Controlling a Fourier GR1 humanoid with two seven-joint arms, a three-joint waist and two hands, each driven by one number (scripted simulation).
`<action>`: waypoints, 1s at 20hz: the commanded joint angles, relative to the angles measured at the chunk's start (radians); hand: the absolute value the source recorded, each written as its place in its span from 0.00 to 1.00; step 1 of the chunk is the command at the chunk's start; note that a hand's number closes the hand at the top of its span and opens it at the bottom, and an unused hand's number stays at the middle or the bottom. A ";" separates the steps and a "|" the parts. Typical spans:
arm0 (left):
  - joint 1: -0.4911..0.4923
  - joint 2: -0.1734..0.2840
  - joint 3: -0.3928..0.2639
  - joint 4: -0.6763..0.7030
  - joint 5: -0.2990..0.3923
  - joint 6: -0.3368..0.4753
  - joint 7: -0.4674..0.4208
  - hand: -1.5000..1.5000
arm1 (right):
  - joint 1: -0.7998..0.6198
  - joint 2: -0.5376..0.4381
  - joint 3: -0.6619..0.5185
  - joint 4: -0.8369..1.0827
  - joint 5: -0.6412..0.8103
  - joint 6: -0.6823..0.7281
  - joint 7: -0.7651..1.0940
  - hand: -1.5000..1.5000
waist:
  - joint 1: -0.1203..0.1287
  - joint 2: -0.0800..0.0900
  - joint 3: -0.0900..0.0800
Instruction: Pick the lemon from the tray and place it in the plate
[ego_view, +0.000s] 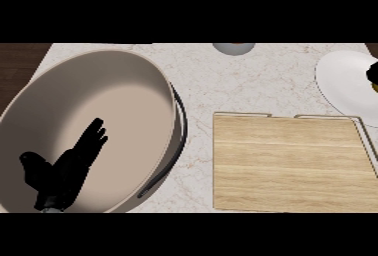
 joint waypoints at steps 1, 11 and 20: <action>0.004 -0.045 -0.032 0.083 -0.011 0.016 0.006 0.50 | -0.006 -0.057 -0.045 0.167 -0.044 0.117 0.017 1.00 | 0.007 0.023 -0.020; -0.026 -0.061 -0.038 0.088 -0.024 0.013 0.010 0.50 | -0.048 -0.086 -0.105 0.294 -0.142 0.336 -0.202 0.00 | 0.015 0.032 -0.014; -0.021 -0.064 -0.008 0.107 -0.026 0.013 -0.018 0.50 | -0.052 -0.101 -0.317 0.276 -0.359 0.340 -0.468 0.00 | -0.006 0.024 -0.017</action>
